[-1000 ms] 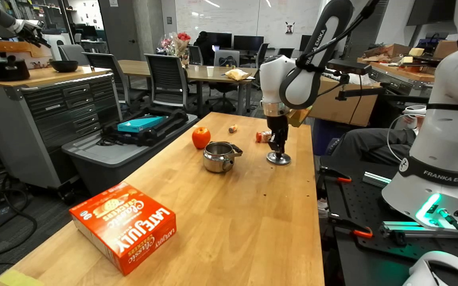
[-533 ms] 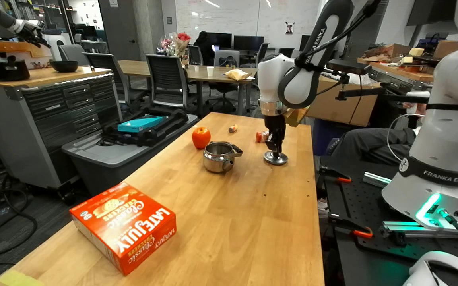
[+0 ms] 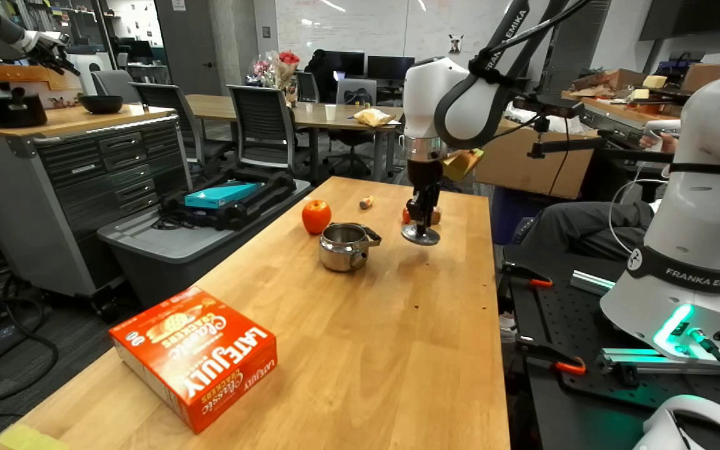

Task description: Take the lid and put it on the pot

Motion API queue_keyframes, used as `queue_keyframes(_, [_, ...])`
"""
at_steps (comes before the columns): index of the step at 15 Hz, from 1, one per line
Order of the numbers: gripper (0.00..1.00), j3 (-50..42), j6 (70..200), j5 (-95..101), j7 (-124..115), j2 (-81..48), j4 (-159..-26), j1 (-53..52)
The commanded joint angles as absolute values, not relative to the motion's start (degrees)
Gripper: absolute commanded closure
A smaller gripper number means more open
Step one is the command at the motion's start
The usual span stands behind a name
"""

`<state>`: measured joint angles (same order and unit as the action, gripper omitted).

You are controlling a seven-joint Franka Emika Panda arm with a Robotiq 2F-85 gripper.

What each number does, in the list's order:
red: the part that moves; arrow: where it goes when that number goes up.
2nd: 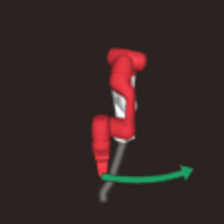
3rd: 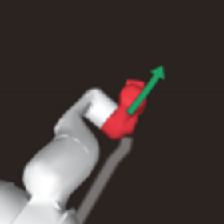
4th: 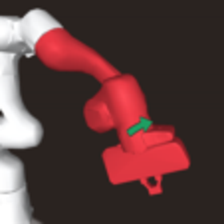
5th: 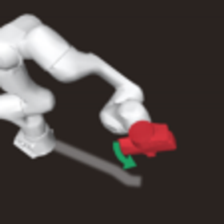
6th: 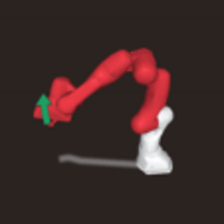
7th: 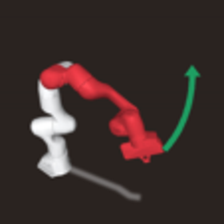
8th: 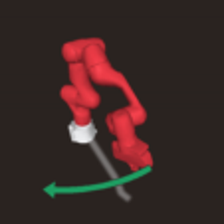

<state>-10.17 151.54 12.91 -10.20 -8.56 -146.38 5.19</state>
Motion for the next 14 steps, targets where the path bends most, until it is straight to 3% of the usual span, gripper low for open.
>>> queue_keyframes(1, [0.93,-9.35,147.68,11.58,-9.01,-1.35,-148.43,5.14])
queue_keyframes(14, [0.93,-2.58,141.11,5.95,-12.04,4.16,-142.35,3.49])
